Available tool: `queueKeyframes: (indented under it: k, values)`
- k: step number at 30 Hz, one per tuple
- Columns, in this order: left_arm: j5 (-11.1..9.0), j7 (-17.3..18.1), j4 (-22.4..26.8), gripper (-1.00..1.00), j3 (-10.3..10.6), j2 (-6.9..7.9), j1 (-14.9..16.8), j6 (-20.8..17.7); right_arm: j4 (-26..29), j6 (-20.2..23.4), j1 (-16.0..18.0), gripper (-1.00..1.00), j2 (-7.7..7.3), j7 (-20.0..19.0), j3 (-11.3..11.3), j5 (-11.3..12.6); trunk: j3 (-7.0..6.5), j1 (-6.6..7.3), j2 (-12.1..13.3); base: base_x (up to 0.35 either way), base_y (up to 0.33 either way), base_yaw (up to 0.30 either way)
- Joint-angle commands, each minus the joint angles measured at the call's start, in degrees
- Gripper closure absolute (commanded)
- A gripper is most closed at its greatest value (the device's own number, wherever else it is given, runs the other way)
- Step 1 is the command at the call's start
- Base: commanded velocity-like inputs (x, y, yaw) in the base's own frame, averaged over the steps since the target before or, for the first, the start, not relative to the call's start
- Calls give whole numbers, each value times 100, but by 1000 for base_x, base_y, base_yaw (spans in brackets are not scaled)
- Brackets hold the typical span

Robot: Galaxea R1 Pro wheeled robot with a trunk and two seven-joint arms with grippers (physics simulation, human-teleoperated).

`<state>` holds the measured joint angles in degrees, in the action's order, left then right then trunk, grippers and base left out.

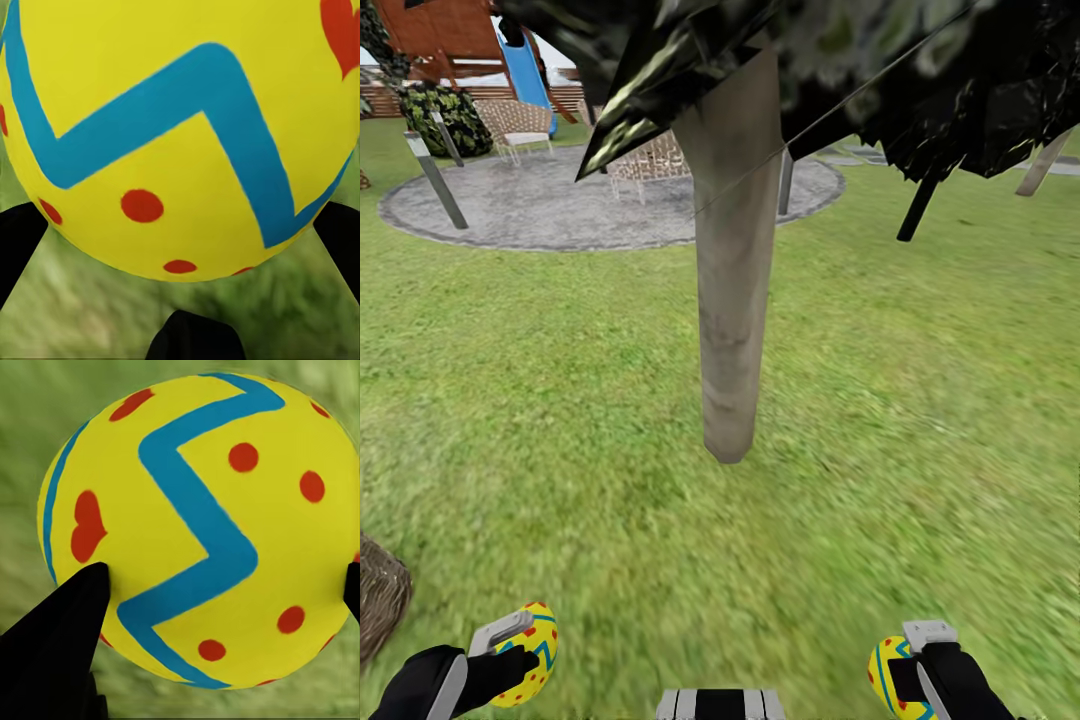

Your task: Take the three Easter eggs out of the wicker basket on the lawn in the garden, then place them on the lawn next to a single tree (choose any tree) so that all three eggs are next to the same tree and none are left in the basket.

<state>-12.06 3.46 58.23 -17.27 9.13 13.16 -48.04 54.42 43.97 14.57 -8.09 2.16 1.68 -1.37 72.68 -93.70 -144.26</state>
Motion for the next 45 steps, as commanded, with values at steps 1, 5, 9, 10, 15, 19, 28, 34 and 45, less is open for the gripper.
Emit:
queueKeyframes:
  k: [1, 5, 9, 10, 15, 19, 28, 34, 45]
  values:
    - [11, 32, 4, 100, -12, -1, 3, -29, 7, 31, 2, 100, 0, 6, -1, -12, 27, -1, -3, 0, 0, 0]
    - [11, 32, 4, 100, -7, -22, 3, -30, 7, 33, 2, 100, 7, 7, -1, -12, 116, -12, -9, 0, 0, 0]
    - [5, 41, 11, 100, -10, -25, 3, -30, 7, 33, 2, 100, 9, 7, -1, -12, 204, -22, -14, 0, 0, 0]
    - [4, 41, 12, 100, -9, -25, 3, -30, 7, 33, 2, 100, 9, 9, -1, -12, 227, -24, -15, 0, 0, 0]
    - [4, 41, 13, 100, -10, -26, 3, -30, 7, 33, 2, 100, 9, 12, -1, -12, 337, -37, -22, 0, 0, 0]
    - [10, 29, 13, 100, -13, -25, 3, -30, 7, 33, 2, 100, 9, 9, -1, -12, 426, -48, -27, 0, 0, 0]
    - [11, 30, 11, 100, -5, -34, 3, -30, 6, 33, 2, 100, 10, 10, -1, -12, 625, -71, -39, 0, 0, 0]
    - [7, 48, 13, 100, -4, -34, 3, -30, -2, 33, 2, 100, 18, 13, -1, -12, 758, -86, -48, 0, 0, 0]
    - [3, 51, 13, 100, -4, -34, 3, -30, -2, 33, 2, 100, 18, 13, -1, -12, 1002, -115, -62, 0, 0, 0]
